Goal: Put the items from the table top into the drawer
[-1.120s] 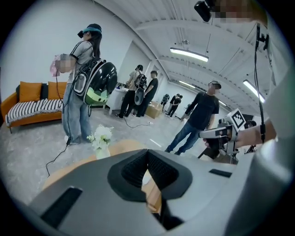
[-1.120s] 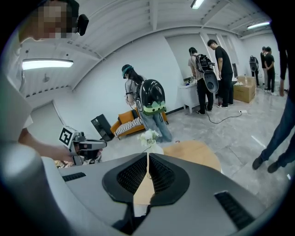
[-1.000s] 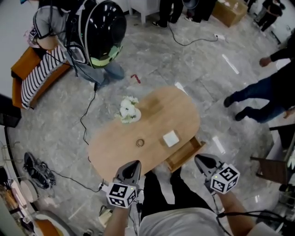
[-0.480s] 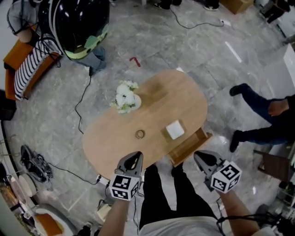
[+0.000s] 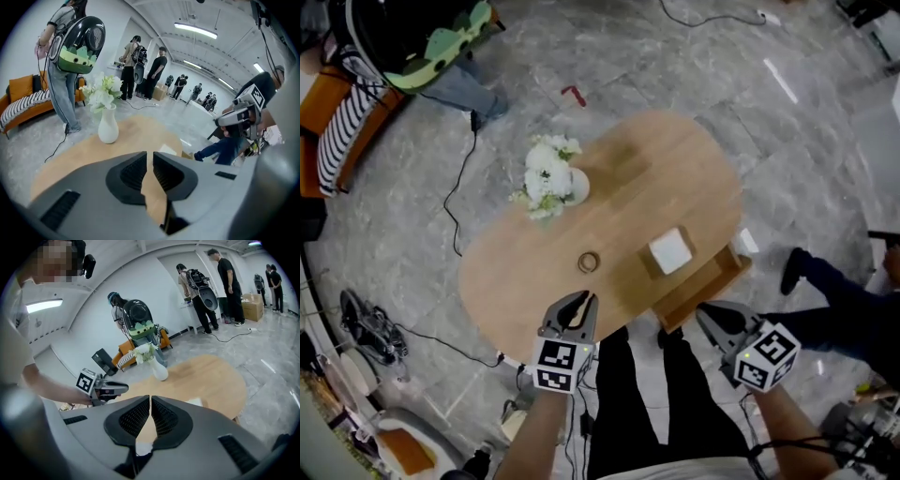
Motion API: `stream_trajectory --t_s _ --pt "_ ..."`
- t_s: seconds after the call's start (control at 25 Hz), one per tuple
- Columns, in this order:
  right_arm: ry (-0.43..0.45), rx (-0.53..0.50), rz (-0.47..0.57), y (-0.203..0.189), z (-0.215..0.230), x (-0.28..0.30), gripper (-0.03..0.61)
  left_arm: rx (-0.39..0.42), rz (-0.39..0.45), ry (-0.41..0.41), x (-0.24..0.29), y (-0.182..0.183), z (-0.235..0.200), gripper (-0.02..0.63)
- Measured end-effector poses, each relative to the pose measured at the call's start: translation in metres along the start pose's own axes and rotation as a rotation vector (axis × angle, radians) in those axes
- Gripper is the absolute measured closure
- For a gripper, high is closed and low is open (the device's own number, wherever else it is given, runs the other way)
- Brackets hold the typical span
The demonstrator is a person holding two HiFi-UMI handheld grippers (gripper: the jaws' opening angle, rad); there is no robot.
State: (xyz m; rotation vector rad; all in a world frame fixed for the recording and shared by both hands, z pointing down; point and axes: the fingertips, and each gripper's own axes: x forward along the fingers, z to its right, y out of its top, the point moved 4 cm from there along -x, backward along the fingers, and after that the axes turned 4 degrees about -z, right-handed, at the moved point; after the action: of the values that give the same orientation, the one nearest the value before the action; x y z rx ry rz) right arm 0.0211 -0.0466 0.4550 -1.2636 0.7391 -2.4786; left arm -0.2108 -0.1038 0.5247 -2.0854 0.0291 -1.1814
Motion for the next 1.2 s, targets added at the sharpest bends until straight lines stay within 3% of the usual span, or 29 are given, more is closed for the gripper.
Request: stream_trajectory --t_s 0.6,1.2 --pt "0.032 0.05 -0.039 -0.028 0.015 0.06 0.543 0.096 -0.183 0.016 0.086 -0.059 -0.041 0.537" --pt "0.035 0.094 -0.051 -0.052 0.036 0.088 0.543 0.135 -0.343 0.015 0.148 -0.103 -0.061 0.523"
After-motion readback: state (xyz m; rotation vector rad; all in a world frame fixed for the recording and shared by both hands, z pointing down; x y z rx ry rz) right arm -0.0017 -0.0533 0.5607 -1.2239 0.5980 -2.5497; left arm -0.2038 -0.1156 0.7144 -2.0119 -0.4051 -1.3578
